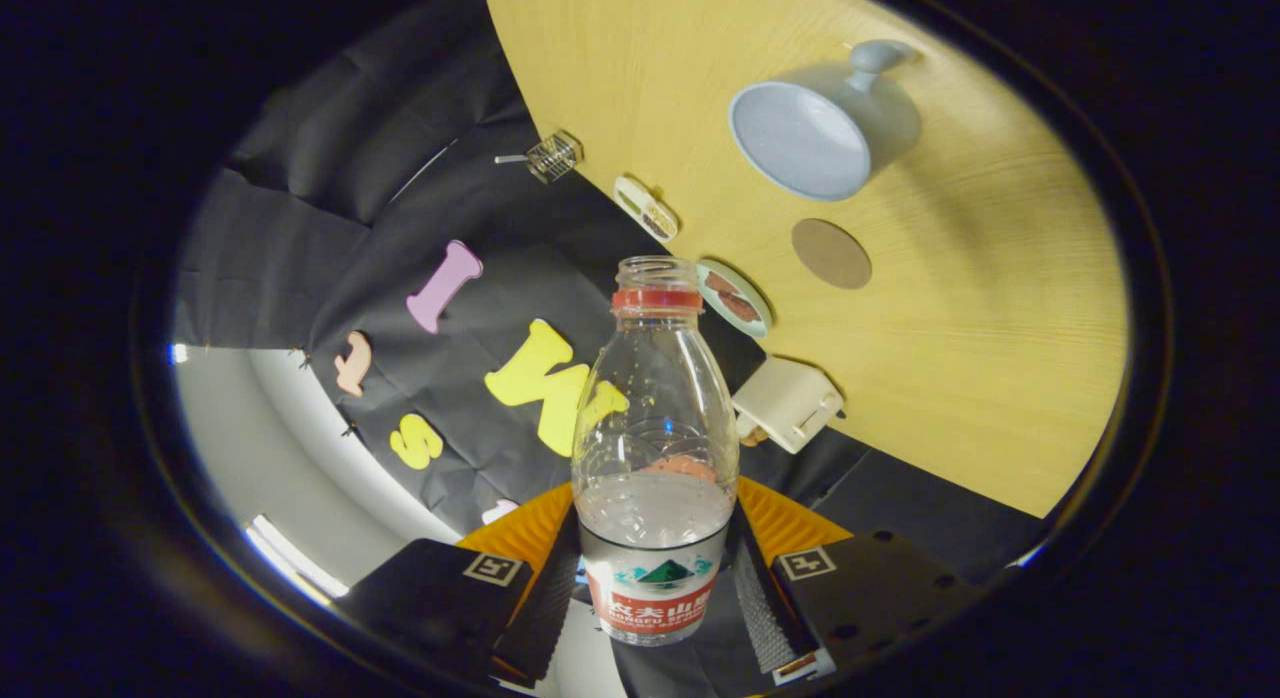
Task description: Take the bottle from table, then pour the juice into the cup, finally place the bottle on the coaster
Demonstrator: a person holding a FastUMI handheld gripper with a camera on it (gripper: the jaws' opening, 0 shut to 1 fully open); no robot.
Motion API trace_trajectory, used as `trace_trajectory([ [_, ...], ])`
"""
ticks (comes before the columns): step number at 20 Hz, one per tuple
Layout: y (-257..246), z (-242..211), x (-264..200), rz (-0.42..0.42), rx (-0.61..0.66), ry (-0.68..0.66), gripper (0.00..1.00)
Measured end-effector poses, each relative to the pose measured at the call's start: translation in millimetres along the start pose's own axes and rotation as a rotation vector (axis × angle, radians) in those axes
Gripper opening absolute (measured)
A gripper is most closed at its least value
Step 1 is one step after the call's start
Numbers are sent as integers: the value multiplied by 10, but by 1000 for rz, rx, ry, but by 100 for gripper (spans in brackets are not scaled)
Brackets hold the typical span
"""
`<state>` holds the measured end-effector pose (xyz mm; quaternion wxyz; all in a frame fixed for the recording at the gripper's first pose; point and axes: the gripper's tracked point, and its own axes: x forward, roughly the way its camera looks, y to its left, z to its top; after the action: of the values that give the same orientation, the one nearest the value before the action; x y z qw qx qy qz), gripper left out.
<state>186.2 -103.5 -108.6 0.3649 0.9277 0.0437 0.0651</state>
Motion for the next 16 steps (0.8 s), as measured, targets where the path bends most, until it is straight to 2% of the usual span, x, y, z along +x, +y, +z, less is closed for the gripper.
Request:
trace_trajectory([
  [7,-151,58,27,-35,-19,-6,77],
  [16,-96,36,-24,-13,-45,-17,78],
])
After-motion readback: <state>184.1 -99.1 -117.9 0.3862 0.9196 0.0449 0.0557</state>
